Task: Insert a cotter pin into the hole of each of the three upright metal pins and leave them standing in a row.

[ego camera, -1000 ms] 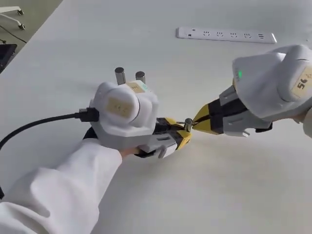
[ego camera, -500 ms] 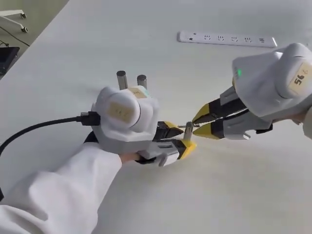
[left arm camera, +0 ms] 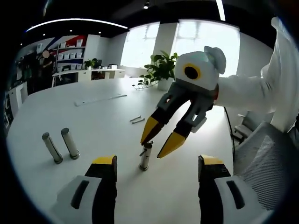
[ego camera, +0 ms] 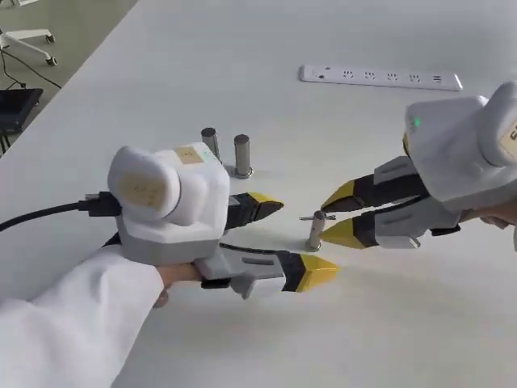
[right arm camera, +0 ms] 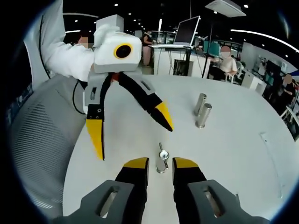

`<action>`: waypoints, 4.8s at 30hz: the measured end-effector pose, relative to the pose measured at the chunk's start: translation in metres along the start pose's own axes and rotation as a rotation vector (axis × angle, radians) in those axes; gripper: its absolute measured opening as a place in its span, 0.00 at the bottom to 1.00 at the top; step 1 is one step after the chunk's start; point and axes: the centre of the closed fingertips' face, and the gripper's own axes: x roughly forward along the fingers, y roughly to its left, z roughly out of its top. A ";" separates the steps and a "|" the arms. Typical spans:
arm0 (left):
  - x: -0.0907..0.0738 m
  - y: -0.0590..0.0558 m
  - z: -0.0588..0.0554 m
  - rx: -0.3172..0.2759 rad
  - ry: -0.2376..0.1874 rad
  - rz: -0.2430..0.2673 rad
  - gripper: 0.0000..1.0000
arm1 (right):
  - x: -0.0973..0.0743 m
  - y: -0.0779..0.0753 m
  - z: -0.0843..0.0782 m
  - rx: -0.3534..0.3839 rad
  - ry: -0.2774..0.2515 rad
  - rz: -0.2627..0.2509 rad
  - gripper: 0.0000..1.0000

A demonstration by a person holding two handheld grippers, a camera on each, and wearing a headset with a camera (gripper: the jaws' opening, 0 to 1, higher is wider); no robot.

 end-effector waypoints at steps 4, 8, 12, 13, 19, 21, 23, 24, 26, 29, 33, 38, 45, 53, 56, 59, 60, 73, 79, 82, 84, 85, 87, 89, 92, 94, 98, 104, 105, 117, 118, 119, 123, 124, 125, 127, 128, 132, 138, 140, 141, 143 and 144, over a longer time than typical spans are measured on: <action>-0.014 -0.007 0.005 -0.001 -0.018 -0.018 0.85 | 0.004 0.000 -0.003 0.016 -0.003 0.005 0.17; -0.029 -0.014 0.008 0.009 -0.020 -0.032 0.94 | 0.006 -0.004 -0.002 0.046 -0.021 0.001 0.17; -0.041 -0.019 0.006 0.018 -0.013 -0.034 0.99 | 0.008 -0.006 -0.002 0.067 -0.035 0.006 0.16; -0.042 -0.019 0.005 0.014 -0.010 -0.034 0.99 | 0.009 -0.005 -0.002 0.072 -0.035 0.011 0.16; -0.050 -0.020 -0.006 -0.007 0.003 -0.017 0.99 | 0.016 -0.004 -0.006 0.087 -0.026 0.017 0.16; -0.051 -0.019 -0.008 -0.017 0.008 -0.011 0.99 | 0.017 -0.003 -0.003 0.093 -0.032 0.015 0.17; -0.052 -0.019 -0.009 -0.034 0.004 -0.009 0.99 | 0.018 -0.002 -0.003 0.100 -0.034 0.013 0.18; -0.052 -0.019 -0.010 -0.042 0.004 -0.010 0.99 | 0.018 -0.002 -0.002 0.103 -0.035 0.009 0.18; -0.052 -0.018 -0.012 -0.045 0.007 -0.006 0.99 | 0.019 -0.001 -0.002 0.108 -0.038 0.007 0.16; -0.053 -0.018 -0.013 -0.043 0.012 -0.003 0.99 | 0.020 -0.003 -0.004 0.116 -0.040 0.004 0.13; -0.055 -0.019 -0.011 -0.053 0.002 -0.010 0.99 | 0.022 -0.002 -0.005 0.106 -0.032 0.005 0.13; -0.056 -0.019 -0.013 -0.053 0.004 -0.004 0.99 | 0.022 -0.001 -0.004 0.104 -0.032 0.008 0.05; -0.060 -0.019 -0.011 -0.066 -0.012 -0.005 0.99 | 0.022 -0.005 -0.002 0.098 -0.028 -0.002 0.05; -0.066 -0.012 -0.011 -0.079 -0.024 0.016 0.99 | 0.028 -0.027 0.003 0.119 -0.058 -0.072 0.04; -0.067 -0.009 -0.011 -0.081 -0.026 0.023 0.99 | 0.030 -0.036 0.008 0.120 -0.072 -0.089 0.04; -0.068 -0.008 -0.011 -0.082 -0.025 0.028 0.99 | 0.033 -0.040 0.011 0.124 -0.077 -0.084 0.04; -0.069 -0.007 -0.011 -0.079 -0.025 0.030 0.99 | 0.035 -0.041 0.012 0.122 -0.077 -0.085 0.04; -0.073 -0.003 -0.012 -0.088 -0.021 0.046 0.99 | 0.041 -0.039 0.013 0.111 -0.078 -0.069 0.04; -0.075 -0.003 -0.012 -0.088 -0.019 0.046 0.99 | 0.043 -0.040 0.018 0.110 -0.099 -0.070 0.06; -0.077 -0.003 -0.010 -0.086 -0.019 0.045 0.99 | 0.043 -0.041 0.023 0.107 -0.116 -0.074 0.15; -0.079 -0.004 -0.009 -0.084 -0.024 0.045 0.99 | 0.042 -0.041 0.027 0.089 -0.113 -0.077 0.16; -0.079 -0.003 -0.008 -0.084 -0.026 0.045 0.99 | 0.041 -0.040 0.028 0.084 -0.113 -0.078 0.16; -0.080 -0.002 -0.007 -0.082 -0.029 0.049 0.99 | 0.037 -0.038 0.031 0.081 -0.121 -0.080 0.18; -0.081 -0.002 -0.007 -0.080 -0.030 0.053 0.99 | 0.032 -0.037 0.035 0.079 -0.130 -0.088 0.21; -0.082 -0.002 -0.007 -0.080 -0.031 0.056 0.99 | 0.022 -0.035 0.039 0.084 -0.161 -0.099 0.28; -0.082 -0.002 -0.008 -0.080 -0.031 0.057 0.99 | 0.013 -0.032 0.043 0.091 -0.183 -0.116 0.31; -0.082 -0.005 -0.008 -0.078 -0.031 0.052 0.99 | -0.002 -0.023 0.047 0.111 -0.230 -0.121 0.37; -0.082 -0.009 -0.009 -0.092 -0.026 0.040 0.99 | -0.026 -0.002 0.042 0.111 -0.235 -0.152 0.45; -0.082 -0.011 -0.010 -0.089 -0.025 0.034 0.99 | -0.028 0.000 0.041 0.118 -0.232 -0.152 0.47; -0.088 -0.017 -0.014 -0.104 -0.025 0.014 0.99 | -0.061 0.023 0.012 0.263 -0.247 -0.252 0.78; -0.089 -0.017 -0.014 -0.104 -0.025 0.014 0.99 | -0.063 0.025 0.011 0.271 -0.252 -0.258 0.79; -0.090 -0.017 -0.015 -0.103 -0.020 0.018 0.99 | -0.066 0.027 0.009 0.283 -0.255 -0.263 0.80; -0.093 -0.018 -0.020 -0.107 -0.012 0.020 0.99 | -0.070 0.034 0.001 0.330 -0.256 -0.273 0.88; -0.093 -0.019 -0.021 -0.110 -0.012 0.019 0.99 | -0.071 0.035 0.000 0.341 -0.256 -0.275 0.89; -0.094 -0.020 -0.022 -0.111 -0.008 0.018 0.99 | -0.071 0.036 -0.002 0.348 -0.258 -0.274 0.90; -0.095 -0.020 -0.024 -0.111 -0.002 0.020 0.99 | -0.072 0.040 -0.005 0.361 -0.262 -0.273 0.91; -0.095 -0.020 -0.025 -0.112 0.001 0.022 0.99 | -0.072 0.042 -0.007 0.365 -0.263 -0.270 0.92; -0.098 -0.018 -0.027 -0.119 -0.003 0.033 0.99 | -0.071 0.048 -0.013 0.395 -0.252 -0.266 0.96; -0.098 -0.015 -0.033 -0.125 0.017 0.042 0.99 | -0.070 0.049 -0.029 0.434 -0.202 -0.276 0.98; -0.098 -0.012 -0.034 -0.134 0.010 0.047 0.99 | -0.071 0.047 -0.032 0.452 -0.200 -0.290 0.98; -0.098 -0.010 -0.035 -0.140 0.008 0.052 0.99 | -0.071 0.045 -0.033 0.454 -0.201 -0.299 0.98; -0.098 -0.003 -0.035 -0.150 0.007 0.067 0.99 | -0.073 0.043 -0.035 0.459 -0.201 -0.309 0.98; -0.098 0.000 -0.035 -0.150 0.008 0.075 0.99 | -0.073 0.042 -0.036 0.464 -0.202 -0.310 0.98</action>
